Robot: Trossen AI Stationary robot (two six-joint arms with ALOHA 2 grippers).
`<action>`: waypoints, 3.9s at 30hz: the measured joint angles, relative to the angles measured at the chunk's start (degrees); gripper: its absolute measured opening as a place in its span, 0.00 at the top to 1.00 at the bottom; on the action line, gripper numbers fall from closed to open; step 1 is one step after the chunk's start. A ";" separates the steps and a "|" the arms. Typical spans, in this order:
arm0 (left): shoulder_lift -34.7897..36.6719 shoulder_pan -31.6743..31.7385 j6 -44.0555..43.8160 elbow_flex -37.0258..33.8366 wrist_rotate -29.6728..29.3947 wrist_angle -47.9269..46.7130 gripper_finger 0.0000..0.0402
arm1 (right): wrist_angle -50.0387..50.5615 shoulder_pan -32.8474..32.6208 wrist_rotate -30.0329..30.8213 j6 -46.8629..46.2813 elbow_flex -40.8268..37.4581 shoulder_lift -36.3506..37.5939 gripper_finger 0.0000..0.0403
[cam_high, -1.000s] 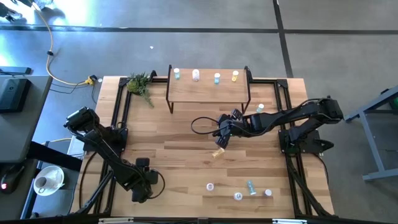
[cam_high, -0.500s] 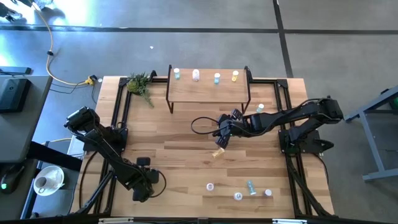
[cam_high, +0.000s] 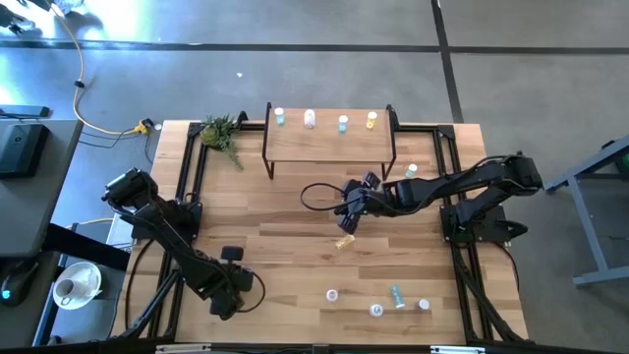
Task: Pick and place medicine bottles onto shelf by color
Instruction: Put the bottom yellow pill bottle on the shelf aligned with the other yellow pill bottle
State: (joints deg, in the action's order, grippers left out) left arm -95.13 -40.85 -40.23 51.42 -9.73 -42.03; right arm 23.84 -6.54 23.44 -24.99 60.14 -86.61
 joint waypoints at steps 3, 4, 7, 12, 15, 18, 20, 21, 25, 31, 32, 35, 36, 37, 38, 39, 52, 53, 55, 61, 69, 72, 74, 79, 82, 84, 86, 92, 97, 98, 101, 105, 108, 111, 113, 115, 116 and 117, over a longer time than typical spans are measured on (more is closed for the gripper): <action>0.00 1.79 2.82 0.00 -1.56 0.49 0.80 | -0.98 0.02 -1.08 1.04 0.00 0.00 0.49; 0.00 2.48 3.93 0.00 -2.37 0.72 0.80 | -1.39 0.02 -1.80 1.48 0.00 0.00 0.49; 0.00 4.54 9.05 0.00 -4.79 2.06 0.80 | -2.76 -0.38 -3.63 2.93 0.00 0.00 0.49; 0.32 8.28 18.00 0.00 -9.21 4.70 0.81 | -5.77 -2.16 -4.17 6.05 0.03 0.00 0.49; 0.33 11.08 22.46 0.00 -9.41 8.13 0.81 | -5.75 -3.59 -4.37 7.64 1.37 0.00 0.49; 0.33 13.54 27.82 0.00 -9.32 12.64 0.81 | -5.77 -5.28 -3.01 8.69 2.84 0.00 0.49; 0.33 15.01 31.33 0.00 -8.65 15.38 0.81 | -5.79 -6.61 -0.84 9.64 3.83 0.00 0.49; 0.33 15.80 32.95 0.00 -8.43 16.60 0.81 | -5.82 -7.26 0.21 10.31 4.26 0.00 0.49; 1.00 18.79 38.17 -0.02 -8.25 19.51 0.81 | -5.67 -9.52 3.57 12.83 5.83 0.00 0.49; 4.15 22.78 43.64 -0.05 -7.83 25.29 0.81 | -5.71 -12.62 7.11 14.36 7.49 0.00 0.49; 4.84 23.31 44.86 0.04 -7.75 26.53 0.81 | -5.71 -13.20 7.62 14.77 7.61 0.00 0.49; 7.09 24.56 48.11 -0.04 -7.55 28.85 0.81 | -5.65 -14.86 7.82 16.62 7.63 0.00 0.49; 7.82 24.96 48.87 -0.02 -7.35 29.65 0.81 | -5.64 -15.36 7.82 17.53 7.63 0.00 0.49; 8.64 25.37 49.40 -0.02 -7.20 29.80 0.81 | -5.65 -15.92 7.81 18.48 7.63 0.00 0.49; 9.20 25.70 49.86 -0.02 -7.19 30.99 0.81 | -5.69 -16.45 7.81 19.40 7.63 0.00 0.49; 9.55 26.00 50.24 -0.02 -7.17 32.67 0.81 | -5.69 -16.92 7.80 20.36 7.63 0.00 0.49; 10.23 29.08 55.45 -0.02 -5.09 48.55 0.81 | -9.32 -19.90 3.06 27.82 7.67 0.00 0.49; 10.25 29.28 55.40 -0.02 -4.94 49.41 0.81 | -9.93 -19.90 1.95 28.02 7.67 0.00 0.49; 10.23 29.47 55.41 -0.02 -3.70 50.83 0.81 | -11.66 -19.90 1.23 28.04 7.67 0.00 0.49; 10.23 29.46 55.33 -0.02 -1.41 52.97 0.81 | -14.17 -19.77 3.11 29.56 7.67 0.00 0.49; 10.21 29.47 54.21 -0.02 -1.22 56.07 0.81 | -14.65 -19.72 3.26 30.09 7.67 0.00 0.49; 10.21 29.43 54.31 -0.02 -0.94 58.29 0.81 | -14.69 -19.72 3.28 30.23 7.67 0.00 0.49; 10.21 29.45 53.90 -0.02 -0.95 58.77 0.81 | -15.02 -19.72 3.42 30.86 7.67 0.00 0.49; 10.21 29.45 53.90 -0.02 -1.12 58.54 0.81 | -15.95 -19.72 3.48 31.38 7.67 0.00 0.49; 10.21 29.45 53.90 -0.02 -0.97 58.52 0.81 | -16.05 -19.72 3.48 31.31 7.67 0.00 0.49; 10.21 29.45 53.90 -0.02 -0.97 58.52 0.81 | -16.05 -19.72 3.48 31.29 7.67 0.00 0.50; 10.21 29.45 53.90 -0.02 -0.97 58.49 0.81 | -16.05 -19.72 3.48 31.29 7.67 0.00 0.53; 10.19 29.45 53.90 -0.02 -0.95 58.39 0.80 | -16.05 -19.72 3.48 31.27 7.67 0.00 0.68; 10.16 29.47 53.84 -0.02 -0.93 58.32 0.80 | -16.02 -19.72 3.48 31.27 7.67 0.00 0.75; 10.16 29.47 53.84 -0.02 -0.93 58.32 0.80 | -16.00 -19.72 3.48 31.25 7.65 0.00 0.75; 10.16 29.47 53.66 -0.02 -0.93 58.32 0.80 | -16.00 -19.72 3.46 30.89 7.65 0.00 0.74; 10.16 29.47 53.38 -0.02 -0.87 58.34 0.80 | -16.00 -19.72 3.44 30.81 7.65 0.00 0.72; 10.16 29.47 53.75 -0.02 -0.84 58.34 0.78 | -16.00 -19.72 3.45 30.81 7.65 0.00 0.72; 10.16 29.47 53.90 -0.02 -0.86 58.34 0.73 | -16.00 -19.72 3.44 30.81 7.65 0.00 0.72; 10.16 29.47 53.86 -0.02 -0.97 58.36 0.68 | -16.00 -19.72 3.45 30.81 7.65 0.00 0.72; 10.16 29.47 52.89 -0.02 -1.69 58.35 0.63 | -15.98 -19.72 3.45 30.81 7.63 0.00 0.72; 10.16 29.47 52.22 -0.02 -2.29 58.21 0.61 | -15.98 -19.72 3.45 30.81 7.63 0.00 0.72; 10.16 29.47 51.58 -0.02 -2.88 57.86 0.59 | -15.98 -19.72 3.45 30.81 7.63 0.00 0.72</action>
State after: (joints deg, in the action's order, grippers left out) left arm -84.97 -11.38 11.34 51.40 -12.61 15.83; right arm 7.86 -26.26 26.89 5.82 67.77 -86.61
